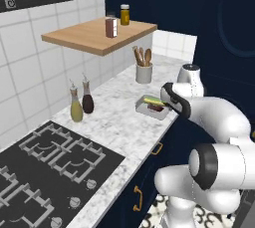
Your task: Take the meat container that has the chicken drumstick and place it on the second highest rack of the freezer. Then take the vegetable container that has the potato and corn and place it on the highest rack of the freezer.
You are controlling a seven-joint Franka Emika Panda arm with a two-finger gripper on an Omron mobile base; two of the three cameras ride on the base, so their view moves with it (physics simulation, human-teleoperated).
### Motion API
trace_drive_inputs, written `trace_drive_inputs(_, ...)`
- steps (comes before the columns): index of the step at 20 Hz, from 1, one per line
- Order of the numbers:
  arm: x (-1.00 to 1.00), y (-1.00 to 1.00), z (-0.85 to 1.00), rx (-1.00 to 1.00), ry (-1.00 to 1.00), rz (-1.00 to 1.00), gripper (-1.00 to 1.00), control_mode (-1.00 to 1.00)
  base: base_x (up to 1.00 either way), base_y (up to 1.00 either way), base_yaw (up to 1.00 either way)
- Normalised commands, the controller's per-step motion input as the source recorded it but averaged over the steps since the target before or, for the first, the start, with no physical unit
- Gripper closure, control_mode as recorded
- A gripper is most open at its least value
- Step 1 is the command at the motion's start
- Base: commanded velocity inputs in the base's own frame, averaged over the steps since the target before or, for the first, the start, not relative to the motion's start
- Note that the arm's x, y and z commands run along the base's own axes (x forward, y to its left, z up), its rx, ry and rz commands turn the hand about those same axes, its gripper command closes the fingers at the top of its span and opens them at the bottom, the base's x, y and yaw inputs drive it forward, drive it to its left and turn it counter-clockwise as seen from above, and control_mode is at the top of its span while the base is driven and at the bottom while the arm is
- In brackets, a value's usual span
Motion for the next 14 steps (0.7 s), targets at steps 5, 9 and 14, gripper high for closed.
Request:
trace_drive_inputs(5, 0.50, -0.04, -0.33, -0.02, 0.00, 0.00, -1.00, -1.00, 0.00, 0.00, 0.00)
trace_drive_inputs(9, 0.74, 0.00, -0.22, 0.00, 0.00, 0.00, -1.00, -1.00, 0.00, 0.00, 0.00)
trace_drive_inputs(14, 0.66, -0.01, -0.27, 0.00, 0.00, 0.02, -1.00, -1.00, 0.00, 0.00, 0.00)
